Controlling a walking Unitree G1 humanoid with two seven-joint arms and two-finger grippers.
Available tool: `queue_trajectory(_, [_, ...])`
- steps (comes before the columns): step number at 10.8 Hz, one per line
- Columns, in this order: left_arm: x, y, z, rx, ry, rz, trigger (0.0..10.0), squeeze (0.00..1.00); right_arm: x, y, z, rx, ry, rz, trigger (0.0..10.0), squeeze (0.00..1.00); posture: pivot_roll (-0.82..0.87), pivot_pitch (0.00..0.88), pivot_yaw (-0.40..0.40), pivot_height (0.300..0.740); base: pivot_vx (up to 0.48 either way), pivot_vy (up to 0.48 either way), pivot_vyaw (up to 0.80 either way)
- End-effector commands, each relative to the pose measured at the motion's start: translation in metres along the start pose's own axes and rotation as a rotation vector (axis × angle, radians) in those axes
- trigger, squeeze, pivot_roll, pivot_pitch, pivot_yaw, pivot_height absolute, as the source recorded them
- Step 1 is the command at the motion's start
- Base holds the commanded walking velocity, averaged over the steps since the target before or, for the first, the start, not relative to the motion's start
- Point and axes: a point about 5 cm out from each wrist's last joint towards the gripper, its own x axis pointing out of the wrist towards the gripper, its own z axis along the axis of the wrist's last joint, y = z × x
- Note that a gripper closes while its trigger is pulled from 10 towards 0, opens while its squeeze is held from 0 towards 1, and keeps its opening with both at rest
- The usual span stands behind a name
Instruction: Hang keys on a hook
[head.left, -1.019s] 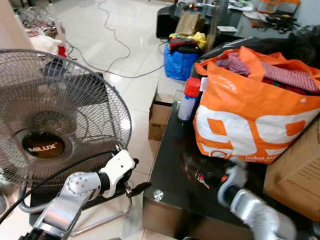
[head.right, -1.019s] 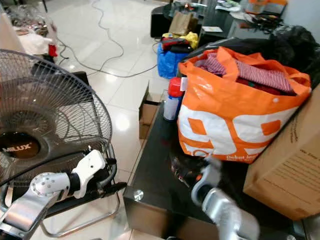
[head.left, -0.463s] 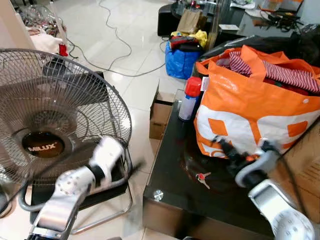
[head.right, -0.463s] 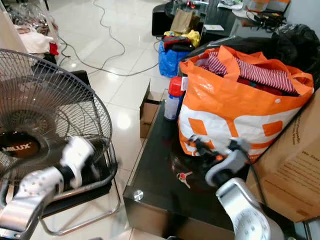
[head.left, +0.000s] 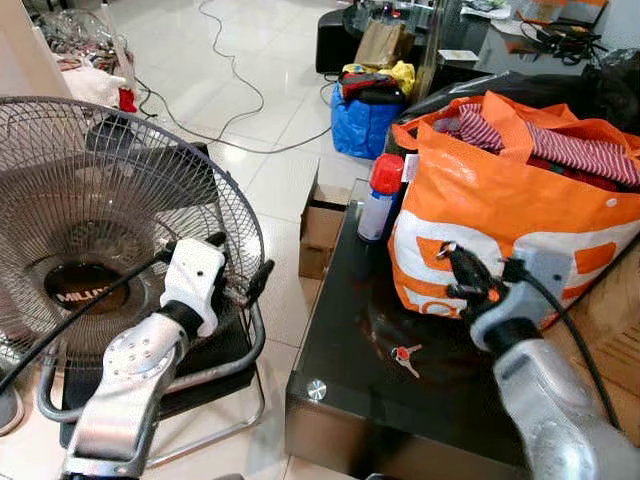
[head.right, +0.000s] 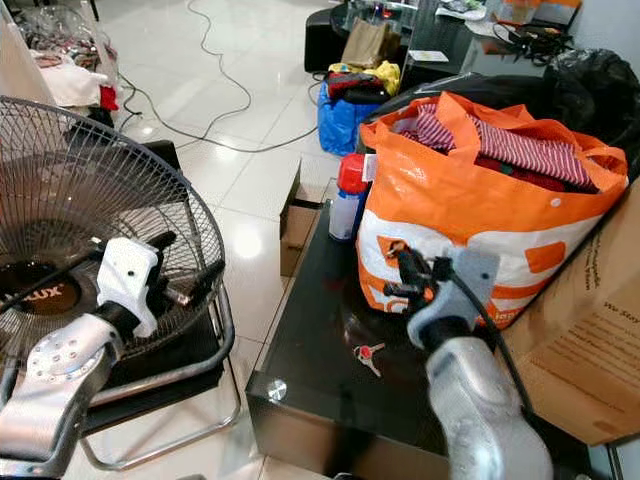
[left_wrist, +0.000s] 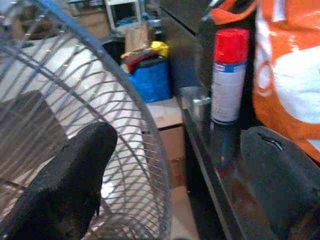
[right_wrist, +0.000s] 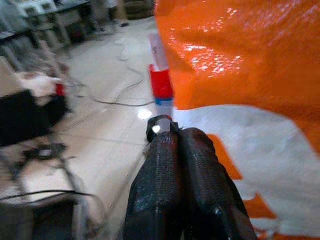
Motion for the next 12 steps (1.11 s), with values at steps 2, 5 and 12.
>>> queue_trajectory(2, [0.005,0.001,-0.001,0.013,0.006,0.057,10.0,0.00,0.007,-0.007,-0.012,-0.084,0.023,-0.112,10.0,0.00,-0.04,0.000,-0.080,0.740,0.000,0.000,0.00])
queue_trajectory(5, [0.007,-0.001,-0.002,0.014,0.008,0.057,10.0,0.00,0.008,-0.010,-0.016,-0.129,0.022,-0.134,10.0,0.00,-0.06,0.000,-0.069,0.740,0.000,0.000,0.00])
queue_trajectory(12, [0.012,-0.006,-0.006,0.037,0.020,0.031,10.0,0.00,0.007,-0.011,-0.023,-0.217,0.045,-0.117,10.0,0.00,-0.08,0.000,-0.042,0.740,-0.250,0.000,0.00])
